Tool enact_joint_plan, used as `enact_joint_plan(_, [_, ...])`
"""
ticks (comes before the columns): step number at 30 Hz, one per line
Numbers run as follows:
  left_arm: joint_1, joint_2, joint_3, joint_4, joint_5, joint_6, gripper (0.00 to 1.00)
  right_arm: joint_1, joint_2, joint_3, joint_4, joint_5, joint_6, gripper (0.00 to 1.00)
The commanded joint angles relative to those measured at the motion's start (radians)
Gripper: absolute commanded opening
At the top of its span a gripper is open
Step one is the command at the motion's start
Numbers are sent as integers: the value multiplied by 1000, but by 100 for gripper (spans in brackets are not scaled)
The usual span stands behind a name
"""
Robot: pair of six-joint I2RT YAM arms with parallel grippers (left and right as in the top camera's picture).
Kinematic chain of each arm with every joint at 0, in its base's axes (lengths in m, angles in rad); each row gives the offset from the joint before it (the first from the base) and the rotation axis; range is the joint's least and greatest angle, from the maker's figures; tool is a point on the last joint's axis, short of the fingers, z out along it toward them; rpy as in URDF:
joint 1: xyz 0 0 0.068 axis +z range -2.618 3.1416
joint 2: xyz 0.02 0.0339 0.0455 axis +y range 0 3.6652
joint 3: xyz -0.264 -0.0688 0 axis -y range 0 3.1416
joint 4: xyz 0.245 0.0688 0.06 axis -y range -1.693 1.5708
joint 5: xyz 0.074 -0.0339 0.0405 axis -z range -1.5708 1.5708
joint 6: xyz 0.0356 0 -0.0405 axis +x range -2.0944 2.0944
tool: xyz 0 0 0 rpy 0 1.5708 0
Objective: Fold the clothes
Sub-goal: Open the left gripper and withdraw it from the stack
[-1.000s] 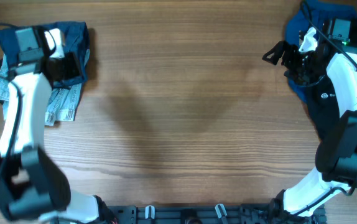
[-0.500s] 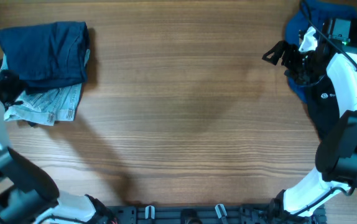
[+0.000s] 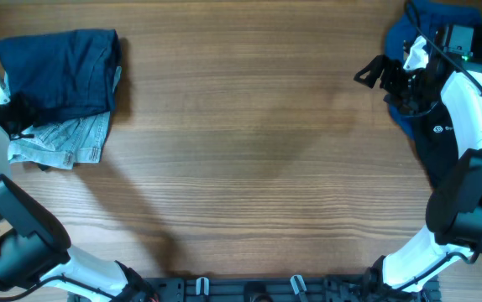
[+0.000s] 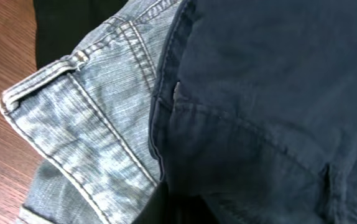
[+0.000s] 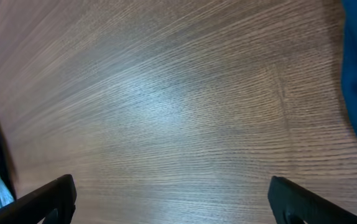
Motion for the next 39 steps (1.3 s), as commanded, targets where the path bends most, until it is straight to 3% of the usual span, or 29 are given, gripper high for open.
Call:
enact_joint_plan(1, [16, 22, -2, 18, 8, 5, 4, 2, 4, -1, -8, -15, -14, 99])
enact_joint_plan(7, [84, 22, -2, 162, 8, 2, 4, 2, 4, -1, -48, 39, -44, 100])
enact_joint_plan(10, [105, 22, -2, 235, -63, 2, 4, 2, 4, -1, -51, 53, -43, 100])
enact_joint_plan(17, [156, 24, -2, 198, -85, -3, 4, 2, 4, -1, -44, 53, -43, 100])
enact_joint_plan(19, [155, 24, -2, 170, -74, -70, 60, 2, 4, -1, -43, 53, -39, 100])
enact_joint_plan(20, [154, 24, -2, 156, -74, -136, 100, 2, 4, -1, -41, 53, -39, 100])
enact_joint_plan(21, [154, 24, -2, 129, -53, -185, 100, 2, 4, -1, -41, 52, -39, 99])
enact_joint_plan(27, [154, -59, -2, 14, 54, -190, 100, 2, 4, -1, -34, 52, -41, 100])
enact_joint_plan(34, [143, -410, -2, -97, 76, -190, 100, 2, -63, 70, 33, 48, -256, 100])
enact_joint_plan(39, [29, -603, -2, -210, 293, -131, 100, 2, -266, 145, 50, 58, -381, 99])
